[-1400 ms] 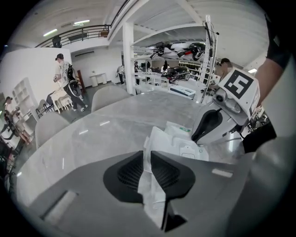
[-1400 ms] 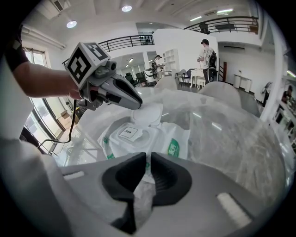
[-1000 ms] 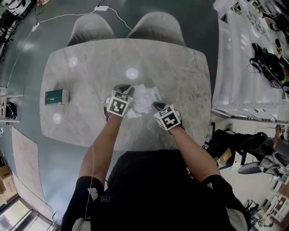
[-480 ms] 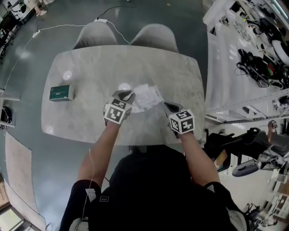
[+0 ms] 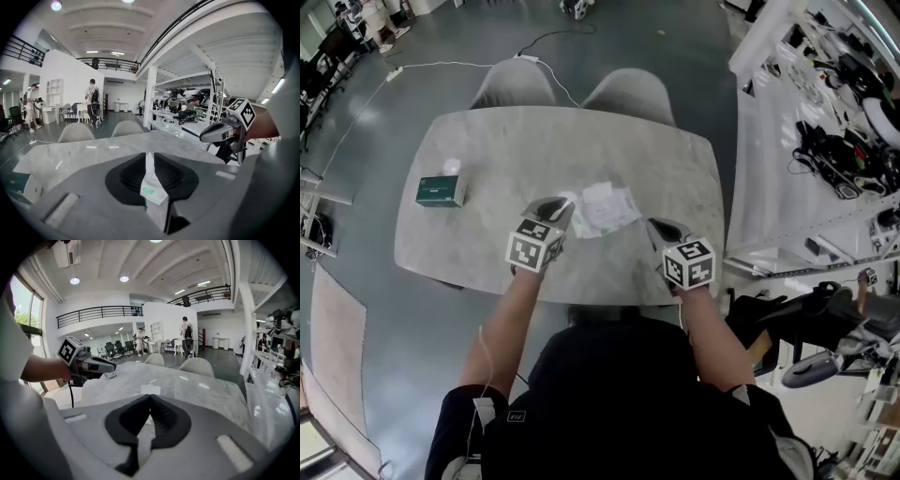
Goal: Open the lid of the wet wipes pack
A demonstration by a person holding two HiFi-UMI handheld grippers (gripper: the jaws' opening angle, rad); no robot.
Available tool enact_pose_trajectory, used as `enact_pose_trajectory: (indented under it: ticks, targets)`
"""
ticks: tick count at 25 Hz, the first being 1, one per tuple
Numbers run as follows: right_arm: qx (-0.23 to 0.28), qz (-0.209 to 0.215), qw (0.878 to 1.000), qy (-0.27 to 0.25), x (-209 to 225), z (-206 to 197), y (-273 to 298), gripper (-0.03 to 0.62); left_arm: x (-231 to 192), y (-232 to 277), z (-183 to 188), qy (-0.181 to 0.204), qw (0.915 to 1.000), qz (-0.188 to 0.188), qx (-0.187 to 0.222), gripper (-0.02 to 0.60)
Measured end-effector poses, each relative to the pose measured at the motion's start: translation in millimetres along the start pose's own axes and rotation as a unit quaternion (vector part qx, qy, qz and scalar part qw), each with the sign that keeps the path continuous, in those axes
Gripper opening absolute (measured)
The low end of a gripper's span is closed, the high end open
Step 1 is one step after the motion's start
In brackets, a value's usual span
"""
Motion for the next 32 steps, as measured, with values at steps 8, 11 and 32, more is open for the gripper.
enact_pose_trajectory:
  ticks: [8,11,32]
  targets:
    - [0.045,0.05,0.998,-0.004,32,27,-32,0.003,34,3,30,-0.025,0.9978,0.052,0.03,0.06]
    - [0.064,0.07,0.995,-0.007,51,40,-49,0.003,51,9,43,-0.03,0.9958,0.075,0.042,0.06]
    - [0.139,0.128,0.982,-0.014,76,90,-83,0.003,107,-41,71,-0.028,0.9835,0.161,0.077,0.054]
Point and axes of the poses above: the fingertips, and each gripper's own axes: y forward along the fingers, x to its right, z out of its top, the point moved 1 cm from there along -y, backward along the fingers, and after that the axes turned 12 degrees about x, right-handed, at the moved point
